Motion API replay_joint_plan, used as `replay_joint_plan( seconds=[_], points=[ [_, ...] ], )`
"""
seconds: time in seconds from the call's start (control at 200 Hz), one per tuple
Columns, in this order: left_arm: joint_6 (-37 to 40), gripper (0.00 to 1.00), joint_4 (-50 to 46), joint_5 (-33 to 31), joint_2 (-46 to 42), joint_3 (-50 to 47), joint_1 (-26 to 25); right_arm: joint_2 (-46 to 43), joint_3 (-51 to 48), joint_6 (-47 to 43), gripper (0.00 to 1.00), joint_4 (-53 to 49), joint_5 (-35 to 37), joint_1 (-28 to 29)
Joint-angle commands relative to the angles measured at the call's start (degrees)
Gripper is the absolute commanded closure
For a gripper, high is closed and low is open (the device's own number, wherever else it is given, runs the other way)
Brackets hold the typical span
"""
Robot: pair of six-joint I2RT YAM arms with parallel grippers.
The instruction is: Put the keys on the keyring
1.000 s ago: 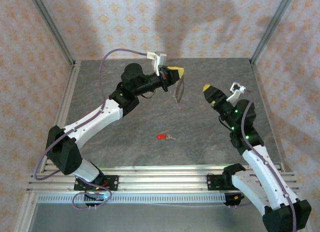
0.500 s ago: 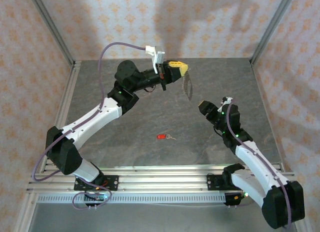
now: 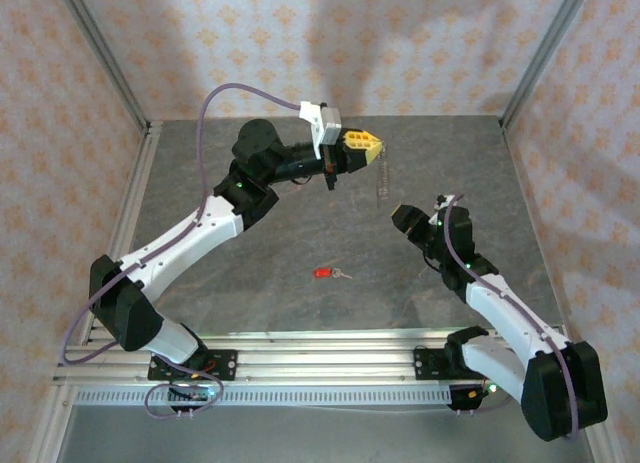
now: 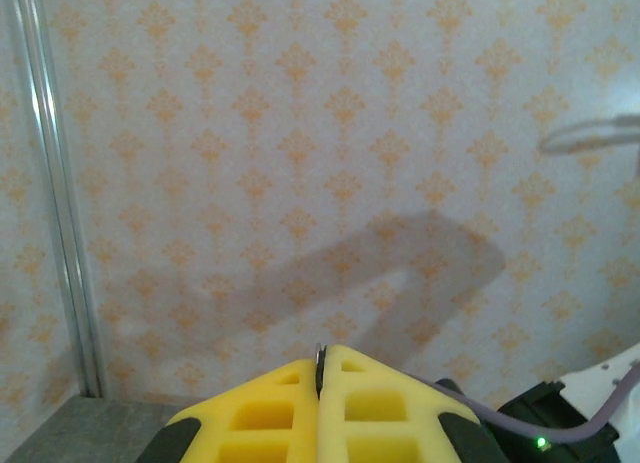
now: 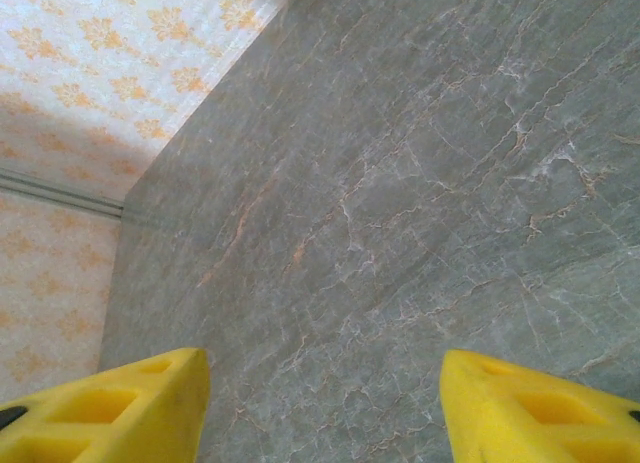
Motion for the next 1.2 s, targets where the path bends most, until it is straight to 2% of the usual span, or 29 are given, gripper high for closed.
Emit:
replay_joint_plan(
  seconds=[0.0,0.475,0.776,0.916,1.131,1.196],
  points=[
    [6.5,1.00,-1.8,1.0,-2.8,1.8,-0.5,0.2,0.0,-1.0,0.38,2.2,-0.8,-0.2],
    [7.6,1.00,-6.2,-1.2,-3.8,1.8,-0.9,1.9,0.8,-0.7,0.36,2.0,-2.1,-0.2],
    [4.2,1.00,-5.8,-11.5,-5.6,-2.9,-0.9,5.5,6.4,-5.2,0.40,-9.1,-8.0,0.9],
    [2.2,1.00,-4.8,-16.5,-7.6,-7.3,0.6,7.5,7.6,-6.0,0.46,-12.8,-8.2,4.2],
    [-1.2,1.00,-3.2,-21.2,-12.5,-15.0,4.2,12.2,9.5,-6.3,0.52,-14.6,-3.4,14.1],
    [-1.5,1.00,-3.8,-22.0,-14.2,-16.8,4.9,16.0,10.7,-7.3,0.54,-14.5,-3.0,16.4]
  ],
)
